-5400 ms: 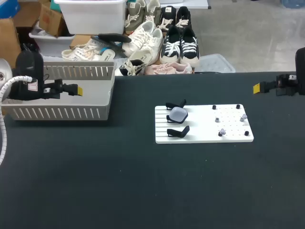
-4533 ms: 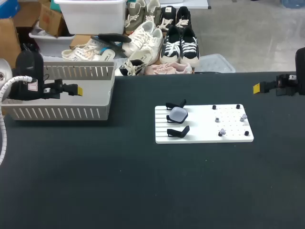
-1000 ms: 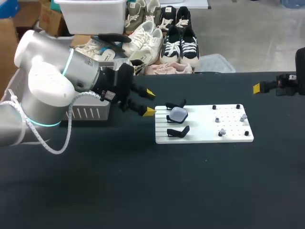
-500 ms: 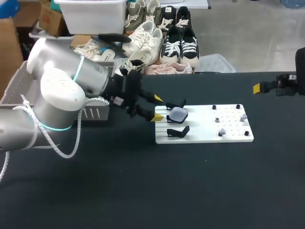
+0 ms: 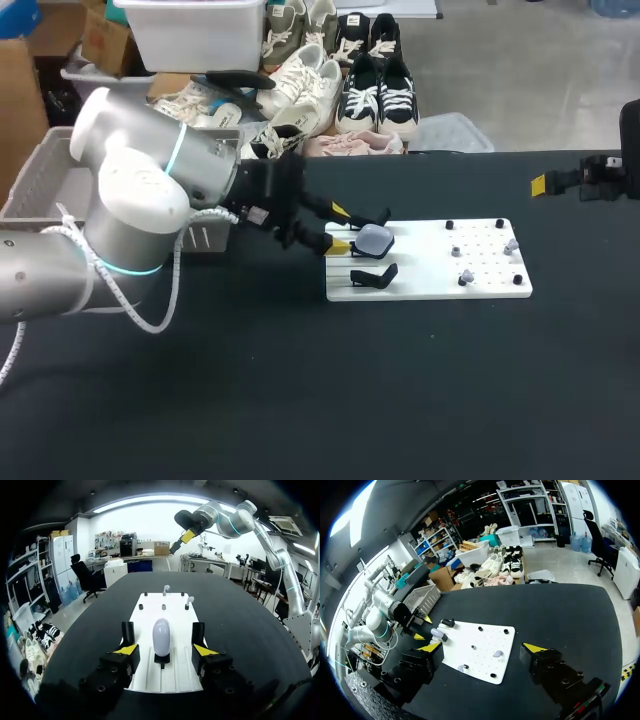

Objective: Pick up each earbud case from the left stands, insert the matching earbuds, close the lid, and place the case in the box.

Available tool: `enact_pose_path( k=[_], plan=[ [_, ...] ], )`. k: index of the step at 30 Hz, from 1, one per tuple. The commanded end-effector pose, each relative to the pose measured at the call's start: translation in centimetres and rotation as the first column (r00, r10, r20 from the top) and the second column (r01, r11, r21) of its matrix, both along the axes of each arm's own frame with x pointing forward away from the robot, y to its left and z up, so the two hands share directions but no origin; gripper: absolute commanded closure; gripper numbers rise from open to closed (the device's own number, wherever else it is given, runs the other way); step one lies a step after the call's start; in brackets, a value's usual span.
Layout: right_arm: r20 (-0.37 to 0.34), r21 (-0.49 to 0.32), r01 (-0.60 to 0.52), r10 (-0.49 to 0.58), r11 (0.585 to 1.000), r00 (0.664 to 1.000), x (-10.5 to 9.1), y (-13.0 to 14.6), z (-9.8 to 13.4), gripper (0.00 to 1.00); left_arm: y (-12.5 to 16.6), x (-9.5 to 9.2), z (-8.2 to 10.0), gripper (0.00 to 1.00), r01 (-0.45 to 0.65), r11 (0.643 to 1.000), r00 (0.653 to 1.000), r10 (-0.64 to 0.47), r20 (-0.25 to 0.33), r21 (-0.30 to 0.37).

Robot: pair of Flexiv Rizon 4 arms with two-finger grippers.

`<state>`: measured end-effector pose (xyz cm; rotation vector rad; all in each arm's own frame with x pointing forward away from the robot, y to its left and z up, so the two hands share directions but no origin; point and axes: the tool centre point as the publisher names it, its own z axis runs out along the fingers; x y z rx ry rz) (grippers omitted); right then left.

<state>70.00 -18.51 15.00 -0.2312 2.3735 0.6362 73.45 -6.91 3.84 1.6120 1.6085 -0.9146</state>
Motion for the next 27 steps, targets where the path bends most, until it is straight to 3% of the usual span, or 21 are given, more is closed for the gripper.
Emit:
enact_pose_path(
  k=[1,12,27],
  plan=[
    [0.0,0.0,0.0,0.0,1.0,1.0,0.0,0.0,0.0,0.0,-0.4,0.5,-0.1,0.3,0.014,1.0,1.0,-0.014,-0.007,-0.006],
    [0.0,0.0,0.0,0.0,1.0,1.0,0.0,0.0,0.0,0.0,-1.2,0.8,-1.0,0.37,0.03,1.0,1.0,-0.03,-0.004,-0.005],
    [0.0,0.0,0.0,0.0,1.0,1.0,0.0,0.0,0.0,0.0,-2.1,0.8,-1.4,0.39,0.037,0.999,0.999,-0.037,-0.025,-0.016]
  ],
)
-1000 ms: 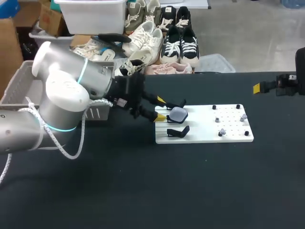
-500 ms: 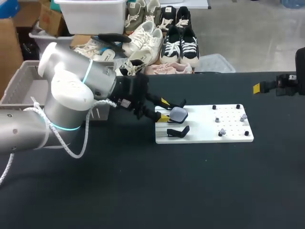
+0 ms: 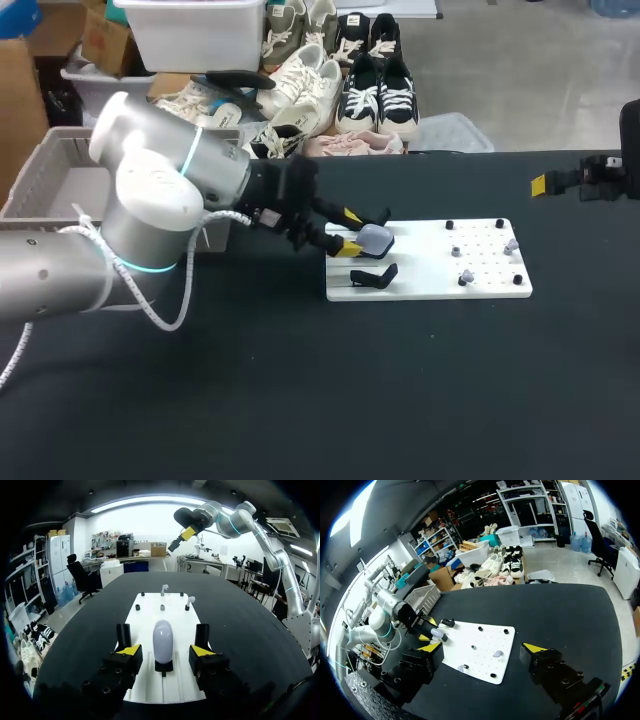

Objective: Pick up each earbud case from the left stands, insert the matching earbuds, close the lid, and place the case in the box.

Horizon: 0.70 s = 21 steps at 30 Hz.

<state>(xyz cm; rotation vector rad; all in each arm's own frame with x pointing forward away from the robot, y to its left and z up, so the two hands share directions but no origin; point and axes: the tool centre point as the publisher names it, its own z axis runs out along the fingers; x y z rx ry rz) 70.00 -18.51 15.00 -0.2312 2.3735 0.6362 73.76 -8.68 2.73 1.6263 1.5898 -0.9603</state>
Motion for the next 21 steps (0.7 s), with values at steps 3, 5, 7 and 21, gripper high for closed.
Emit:
enact_pose_path(
  k=[3,5,7,21],
  plan=[
    [0.0,0.0,0.0,0.0,1.0,1.0,0.0,0.0,0.0,0.0,-0.6,0.5,-0.4,0.4,0.003,1.0,1.0,-0.003,-0.009,-0.001],
    [0.0,0.0,0.0,0.0,1.0,1.0,0.0,0.0,0.0,0.0,-0.7,0.5,-0.4,0.42,0.003,1.0,1.0,-0.003,-0.01,-0.003],
    [0.0,0.0,0.0,0.0,1.0,1.0,0.0,0.0,0.0,0.0,-0.8,0.4,-0.4,0.44,0.004,1.0,1.0,-0.004,-0.013,-0.005],
    [0.0,0.0,0.0,0.0,1.0,1.0,0.0,0.0,0.0,0.0,-1.4,0.4,-1.0,0.53,-0.015,1.0,0.999,0.015,-0.031,0.002]
  ],
)
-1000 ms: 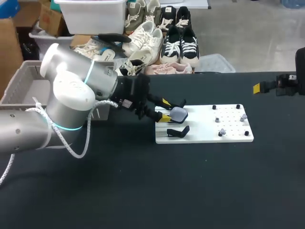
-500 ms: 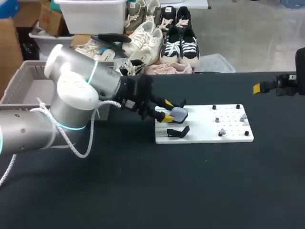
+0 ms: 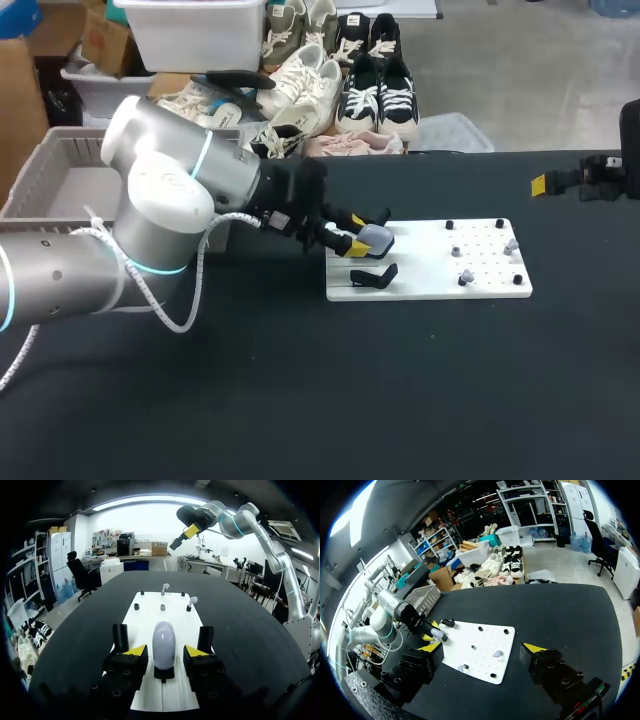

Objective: Pick up each earbud case from the left stands, insert the matching earbuds, close the lid, and place the case in the box.

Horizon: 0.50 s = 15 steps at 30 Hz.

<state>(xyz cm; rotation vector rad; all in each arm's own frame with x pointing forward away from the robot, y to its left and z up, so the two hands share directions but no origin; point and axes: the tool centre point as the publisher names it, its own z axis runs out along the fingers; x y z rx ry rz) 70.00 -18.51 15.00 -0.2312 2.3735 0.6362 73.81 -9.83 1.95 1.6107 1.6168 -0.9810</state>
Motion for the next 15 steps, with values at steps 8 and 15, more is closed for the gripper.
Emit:
enact_pose_path(
  k=[8,15],
  plan=[
    [0.0,0.0,0.0,0.0,1.0,1.0,0.0,0.0,0.0,0.0,-0.47,0.54,-0.5,0.53,-0.022,1.0,1.0,0.022,-0.005,0.001],
    [0.0,0.0,0.0,0.0,1.0,1.0,0.0,0.0,0.0,0.0,-0.56,0.53,-0.75,0.55,-0.025,1.0,1.0,0.025,-0.007,0.004]
  ],
)
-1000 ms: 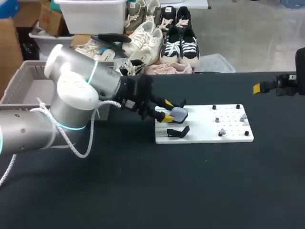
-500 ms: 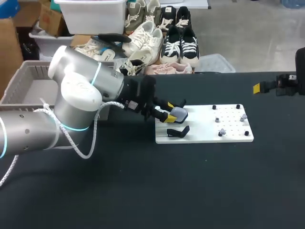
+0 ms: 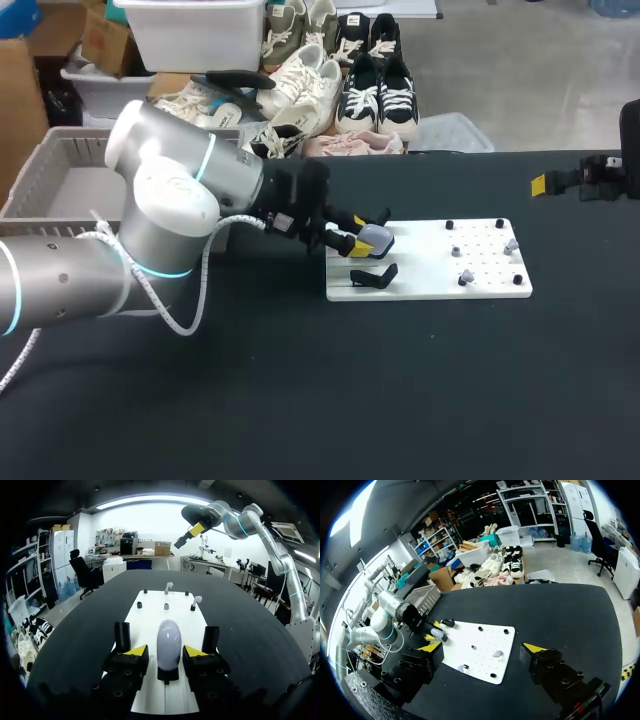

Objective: Pick up each earbud case from the left stands, insert the matching earbuds, close the lid, and place the case in the box.

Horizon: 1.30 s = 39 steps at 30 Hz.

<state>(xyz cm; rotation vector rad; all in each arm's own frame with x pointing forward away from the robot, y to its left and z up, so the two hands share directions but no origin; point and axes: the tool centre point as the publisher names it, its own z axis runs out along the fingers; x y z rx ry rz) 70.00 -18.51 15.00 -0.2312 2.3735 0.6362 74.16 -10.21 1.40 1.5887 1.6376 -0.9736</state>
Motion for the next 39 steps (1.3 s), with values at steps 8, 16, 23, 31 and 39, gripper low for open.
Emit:
enact_pose_path(
  k=[8,16,23,31,39],
  plan=[
    [0.0,0.0,0.0,0.0,1.0,1.0,0.0,0.0,0.0,0.0,-0.1,0.1,-0.4,0.59,-0.003,1.0,1.0,0.003,-0.004,0.007],
    [0.0,0.0,0.0,0.0,1.0,1.0,0.0,0.0,0.0,0.0,0.2,-0.2,-0.1,1.0,-0.006,1.0,1.0,0.006,-0.001,0.001],
    [0.0,0.0,0.0,0.0,1.0,1.0,0.0,0.0,0.0,0.0,0.6,-0.5,0.5,1.0,-0.016,1.0,1.0,0.016,-0.001,-0.009],
    [0.0,0.0,0.0,0.0,1.0,1.0,0.0,0.0,0.0,0.0,1.3,-1.2,2.6,1.0,-0.022,0.998,1.0,0.021,-0.02,-0.061],
    [0.0,0.0,0.0,0.0,1.0,1.0,0.0,0.0,0.0,0.0,1.6,-2.8,6.0,1.0,-0.029,0.986,1.0,0.029,0.0,-0.164]
  ],
)
